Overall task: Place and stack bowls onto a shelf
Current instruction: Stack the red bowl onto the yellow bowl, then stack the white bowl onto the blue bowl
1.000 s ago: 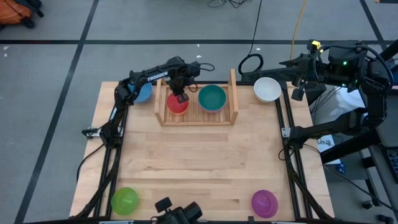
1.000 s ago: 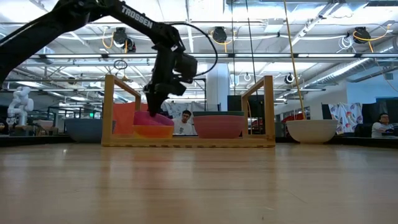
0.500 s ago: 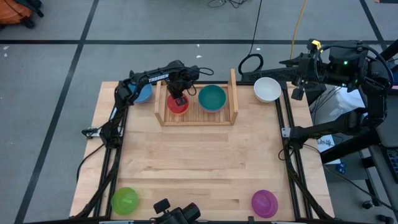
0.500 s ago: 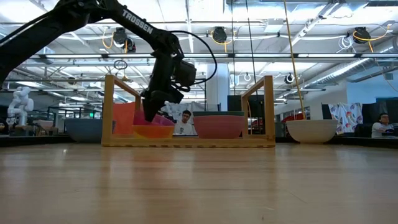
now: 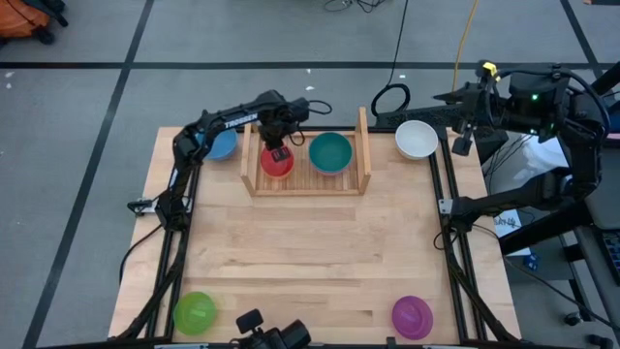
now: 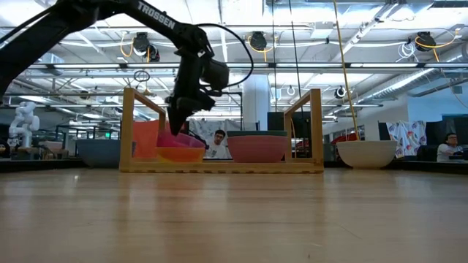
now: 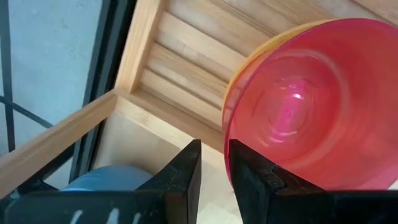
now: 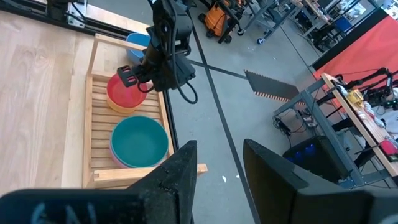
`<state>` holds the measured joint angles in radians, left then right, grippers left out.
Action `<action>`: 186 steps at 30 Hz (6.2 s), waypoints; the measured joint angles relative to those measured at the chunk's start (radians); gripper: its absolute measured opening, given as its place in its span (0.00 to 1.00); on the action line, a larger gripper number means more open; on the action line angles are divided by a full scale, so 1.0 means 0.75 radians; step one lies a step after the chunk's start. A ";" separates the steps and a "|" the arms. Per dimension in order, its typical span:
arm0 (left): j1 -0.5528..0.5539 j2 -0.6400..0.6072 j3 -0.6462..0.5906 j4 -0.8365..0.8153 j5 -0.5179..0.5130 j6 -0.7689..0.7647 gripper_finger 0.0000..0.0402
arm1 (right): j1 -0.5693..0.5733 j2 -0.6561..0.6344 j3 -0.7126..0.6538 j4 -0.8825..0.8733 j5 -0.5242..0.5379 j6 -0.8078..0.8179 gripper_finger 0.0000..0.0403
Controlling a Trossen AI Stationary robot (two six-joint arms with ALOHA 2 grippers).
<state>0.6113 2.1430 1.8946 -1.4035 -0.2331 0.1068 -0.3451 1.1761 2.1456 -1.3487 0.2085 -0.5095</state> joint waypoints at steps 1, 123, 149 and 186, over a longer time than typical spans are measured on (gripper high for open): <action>-0.001 -0.003 0.000 -0.001 0.000 0.000 0.22 | 0.000 0.003 0.000 0.000 0.000 0.000 0.31; 0.017 -0.247 0.314 0.032 0.386 -0.205 0.01 | 0.000 0.019 -0.001 0.018 0.000 -0.036 0.31; -0.275 -0.867 0.440 -0.223 -0.052 -0.431 0.02 | 0.000 0.070 -0.016 -0.291 0.415 0.228 0.31; -0.268 -0.874 0.440 -0.223 -0.052 -0.169 0.02 | -0.807 0.511 -0.762 0.045 -0.250 0.792 0.31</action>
<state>0.4107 1.4872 2.2246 -1.5707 -0.2718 -0.0200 -0.9503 1.5593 1.5738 -1.3149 0.0213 0.0845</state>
